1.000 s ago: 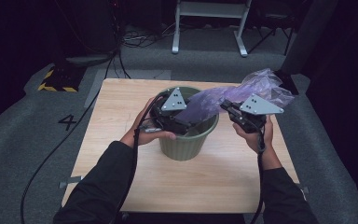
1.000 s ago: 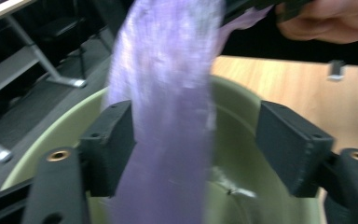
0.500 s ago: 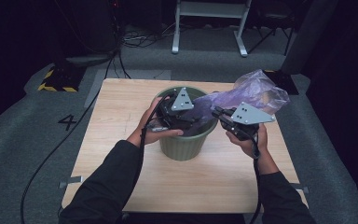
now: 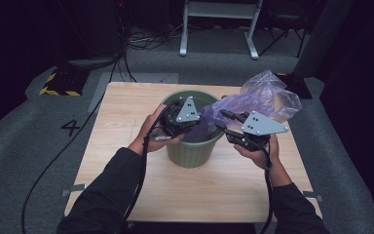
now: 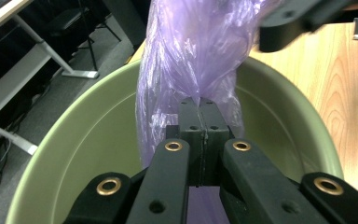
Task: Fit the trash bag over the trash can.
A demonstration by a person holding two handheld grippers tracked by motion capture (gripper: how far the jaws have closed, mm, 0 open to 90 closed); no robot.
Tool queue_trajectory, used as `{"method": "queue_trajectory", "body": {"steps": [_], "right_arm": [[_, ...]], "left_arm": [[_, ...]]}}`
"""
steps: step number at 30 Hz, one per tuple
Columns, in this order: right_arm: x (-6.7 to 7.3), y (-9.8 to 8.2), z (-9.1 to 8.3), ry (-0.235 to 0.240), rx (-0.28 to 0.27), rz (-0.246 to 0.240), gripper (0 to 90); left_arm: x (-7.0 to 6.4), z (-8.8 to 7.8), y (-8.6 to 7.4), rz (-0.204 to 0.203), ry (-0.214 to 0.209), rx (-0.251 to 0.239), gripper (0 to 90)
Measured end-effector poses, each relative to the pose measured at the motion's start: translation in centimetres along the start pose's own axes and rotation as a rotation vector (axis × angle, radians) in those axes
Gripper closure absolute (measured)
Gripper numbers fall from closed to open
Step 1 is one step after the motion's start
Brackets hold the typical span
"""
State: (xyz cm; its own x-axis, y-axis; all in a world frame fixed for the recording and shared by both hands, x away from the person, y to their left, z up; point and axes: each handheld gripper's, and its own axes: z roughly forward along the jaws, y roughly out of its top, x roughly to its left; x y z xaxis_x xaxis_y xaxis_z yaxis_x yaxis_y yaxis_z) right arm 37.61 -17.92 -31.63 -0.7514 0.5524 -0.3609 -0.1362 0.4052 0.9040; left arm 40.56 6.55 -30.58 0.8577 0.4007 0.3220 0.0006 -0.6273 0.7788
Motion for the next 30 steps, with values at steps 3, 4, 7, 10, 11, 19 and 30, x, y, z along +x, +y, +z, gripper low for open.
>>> {"method": "queue_trajectory", "body": {"steps": [3,4,7,10,11,19,30], "right_arm": [[-0.1,-0.1,-0.6,-0.011,0.002,0.013,48.8],[-0.1,-0.2,-0.9,-0.008,0.000,0.015,46.9],[0.0,-0.6,-1.6,-0.052,0.004,0.014,41.5],[0.1,-1.1,-2.3,-0.073,0.007,0.015,38.7],[0.1,-1.1,-2.3,-0.073,0.007,0.015,38.7],[-0.3,-2.2,-5.3,-0.153,-0.027,0.041,34.1],[-2.3,-2.4,-6.7,-0.244,-0.043,0.097,24.5]], "left_arm": [[0.2,-0.3,-0.3,-0.005,0.006,-0.003,89.9],[0.3,-0.5,-0.5,-0.007,0.007,-0.005,89.9],[0.6,-0.9,-1.2,-0.019,0.010,-0.006,89.9],[1.0,-1.4,-2.0,-0.040,0.017,-0.012,89.9],[1.0,-1.4,-2.0,-0.040,0.017,-0.012,89.9],[1.5,-2.3,-3.6,-0.072,0.019,-0.026,89.8],[1.8,-2.4,-4.6,-0.091,0.008,-0.041,89.4]]}}
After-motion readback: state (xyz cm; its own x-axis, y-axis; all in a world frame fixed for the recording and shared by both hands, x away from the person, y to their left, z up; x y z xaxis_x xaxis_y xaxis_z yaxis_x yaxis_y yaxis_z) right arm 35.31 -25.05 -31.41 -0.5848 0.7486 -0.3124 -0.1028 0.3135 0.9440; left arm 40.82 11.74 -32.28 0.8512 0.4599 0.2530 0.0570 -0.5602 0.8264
